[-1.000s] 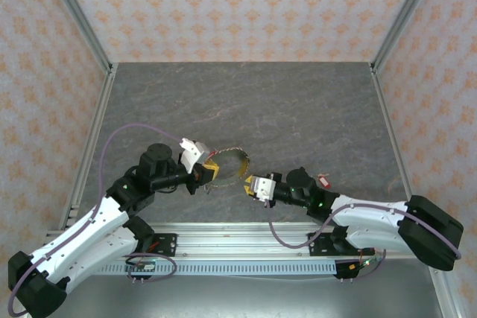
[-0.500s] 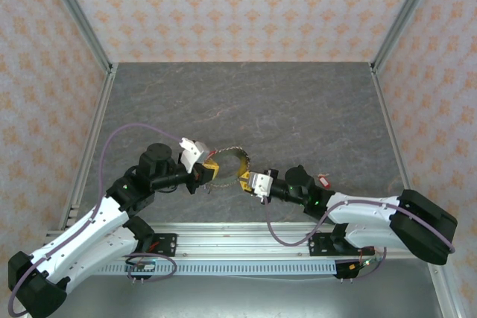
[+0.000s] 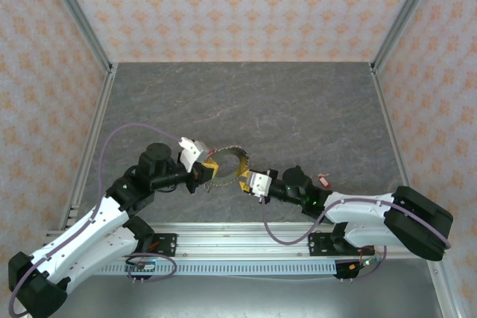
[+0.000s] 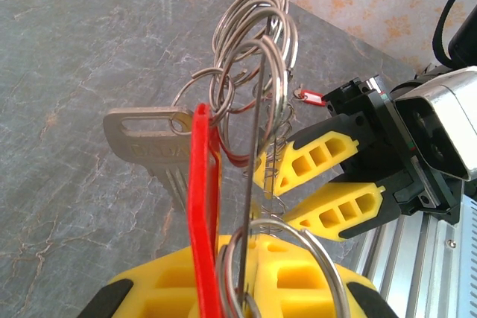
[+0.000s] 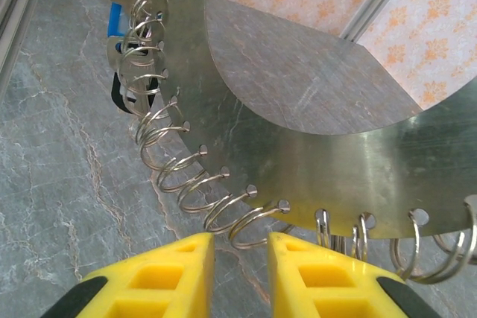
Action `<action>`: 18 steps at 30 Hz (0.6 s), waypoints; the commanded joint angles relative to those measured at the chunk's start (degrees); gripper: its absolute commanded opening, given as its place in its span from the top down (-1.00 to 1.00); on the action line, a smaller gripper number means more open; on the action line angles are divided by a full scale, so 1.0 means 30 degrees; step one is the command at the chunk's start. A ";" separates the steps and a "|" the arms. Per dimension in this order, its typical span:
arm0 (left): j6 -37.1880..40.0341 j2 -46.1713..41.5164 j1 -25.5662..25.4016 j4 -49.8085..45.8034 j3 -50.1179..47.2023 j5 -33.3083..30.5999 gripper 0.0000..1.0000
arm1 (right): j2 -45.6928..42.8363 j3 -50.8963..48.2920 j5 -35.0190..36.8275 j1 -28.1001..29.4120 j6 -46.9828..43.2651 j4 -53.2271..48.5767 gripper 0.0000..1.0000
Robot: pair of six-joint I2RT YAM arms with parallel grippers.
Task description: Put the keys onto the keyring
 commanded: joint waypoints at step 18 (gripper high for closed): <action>-0.0344 -0.0327 0.0120 0.1320 0.0158 0.0021 1.00 | 0.1510 0.0573 0.1294 0.0073 0.0788 0.2621 0.83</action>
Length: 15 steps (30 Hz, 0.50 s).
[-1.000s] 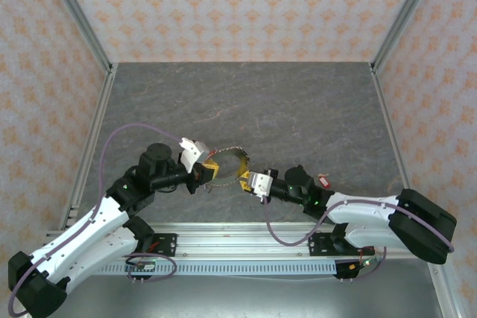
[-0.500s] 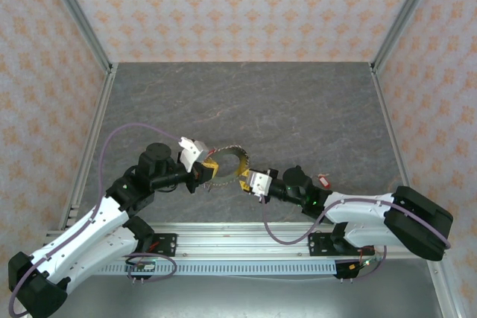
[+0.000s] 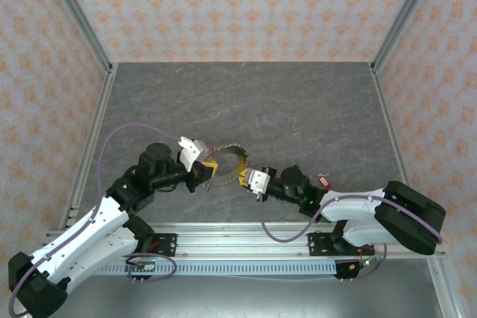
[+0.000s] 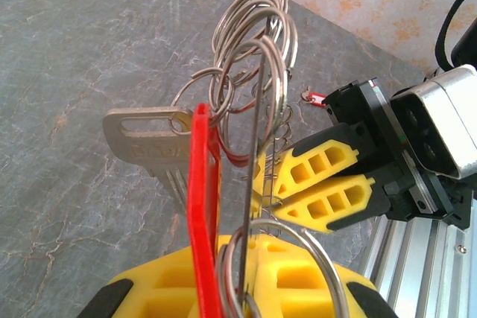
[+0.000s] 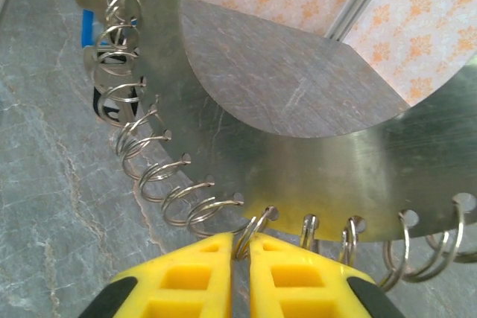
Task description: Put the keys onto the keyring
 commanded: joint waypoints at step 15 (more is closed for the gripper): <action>-0.5033 -0.0254 0.0287 0.4373 -0.0038 -0.2526 1.00 | -0.2309 0.3329 0.2028 -0.0306 0.2789 -0.3750 1.00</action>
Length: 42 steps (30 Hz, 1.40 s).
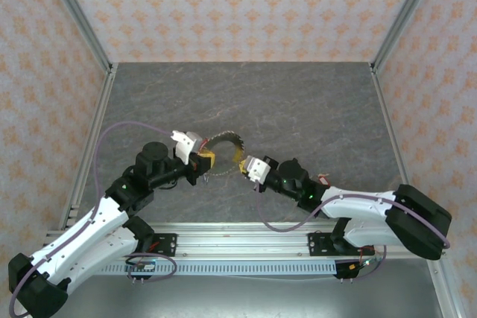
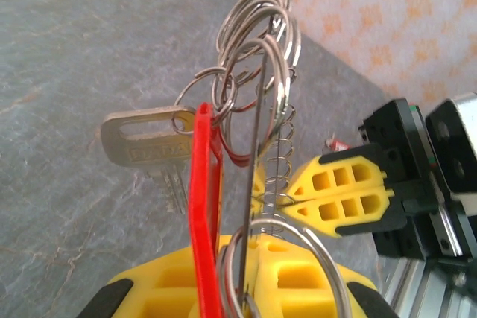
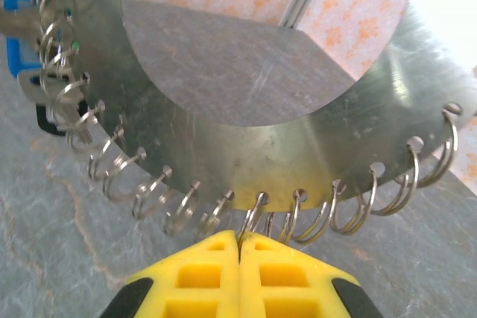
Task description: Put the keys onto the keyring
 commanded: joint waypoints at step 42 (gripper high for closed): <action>-0.9022 0.3789 0.0048 0.2807 -0.5417 -0.6444 0.24 | 0.8096 0.0575 -0.3407 -0.0080 0.4515 0.0796 1.00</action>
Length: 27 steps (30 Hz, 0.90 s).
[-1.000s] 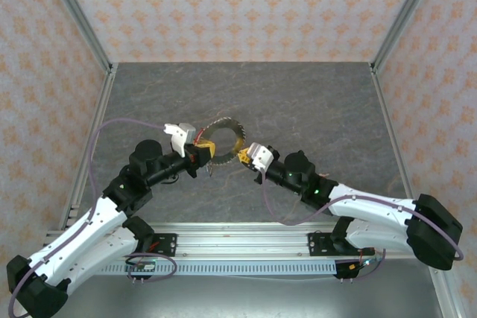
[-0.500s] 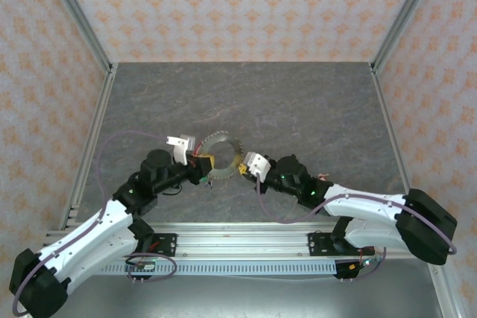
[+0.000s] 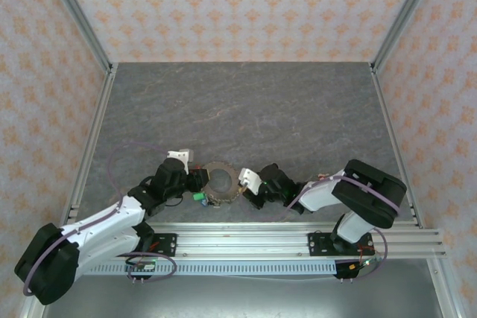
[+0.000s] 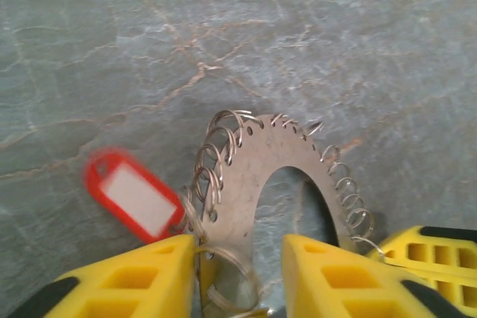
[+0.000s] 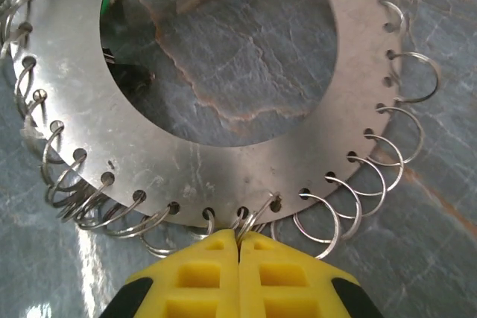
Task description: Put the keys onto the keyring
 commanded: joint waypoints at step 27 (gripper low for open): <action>0.7785 0.1852 -0.2996 0.1255 0.4876 0.4346 0.16 | -0.8119 -0.1215 -0.5017 -0.2426 0.0667 0.0272 1.00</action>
